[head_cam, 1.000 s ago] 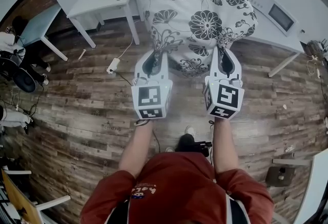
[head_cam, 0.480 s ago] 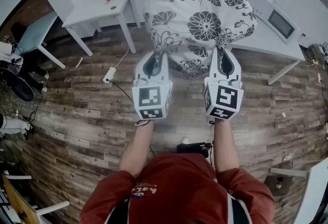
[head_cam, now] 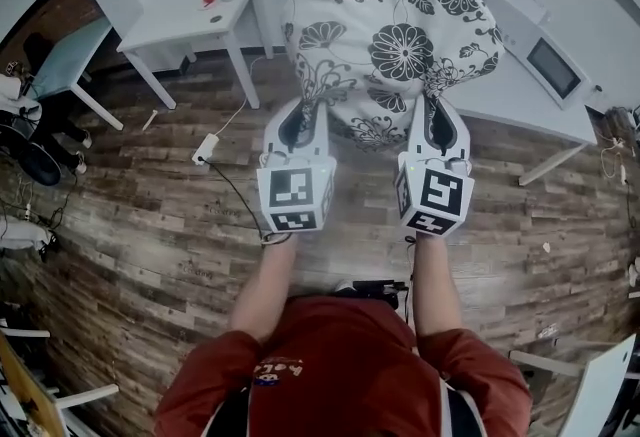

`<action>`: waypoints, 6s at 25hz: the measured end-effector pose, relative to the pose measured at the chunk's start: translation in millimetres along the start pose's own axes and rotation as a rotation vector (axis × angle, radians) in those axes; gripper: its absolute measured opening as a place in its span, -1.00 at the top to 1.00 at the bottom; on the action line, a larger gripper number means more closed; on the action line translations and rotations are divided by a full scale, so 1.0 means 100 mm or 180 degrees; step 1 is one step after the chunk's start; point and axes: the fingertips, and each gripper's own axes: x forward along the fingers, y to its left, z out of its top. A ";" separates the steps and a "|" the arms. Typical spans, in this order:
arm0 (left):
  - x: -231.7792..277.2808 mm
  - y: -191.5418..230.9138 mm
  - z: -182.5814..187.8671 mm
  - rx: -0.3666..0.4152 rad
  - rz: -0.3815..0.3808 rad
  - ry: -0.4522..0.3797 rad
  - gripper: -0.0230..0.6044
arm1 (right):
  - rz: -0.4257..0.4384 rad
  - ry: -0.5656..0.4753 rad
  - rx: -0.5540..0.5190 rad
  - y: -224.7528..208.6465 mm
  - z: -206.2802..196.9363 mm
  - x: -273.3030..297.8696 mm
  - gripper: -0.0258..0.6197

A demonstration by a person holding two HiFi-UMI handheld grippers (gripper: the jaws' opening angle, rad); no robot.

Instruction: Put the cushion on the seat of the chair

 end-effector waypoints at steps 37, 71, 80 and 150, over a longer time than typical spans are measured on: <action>0.14 0.07 -0.03 0.0070 -0.0225 -0.0475 0.73 | -0.0319 -0.0457 -0.0133 0.00 -0.01 0.03 0.77; 0.39 0.10 -0.11 0.0062 -0.0246 -0.1149 0.73 | -0.0398 -0.1075 -0.0378 -0.03 -0.06 0.19 0.77; 0.39 0.11 -0.09 0.0090 -0.0218 -0.1201 0.72 | -0.0381 -0.1133 -0.0339 -0.04 -0.05 0.21 0.77; -0.14 -0.02 -0.04 -0.0372 -0.0189 0.0293 0.73 | -0.0554 0.0480 -0.0167 0.02 0.06 -0.16 0.77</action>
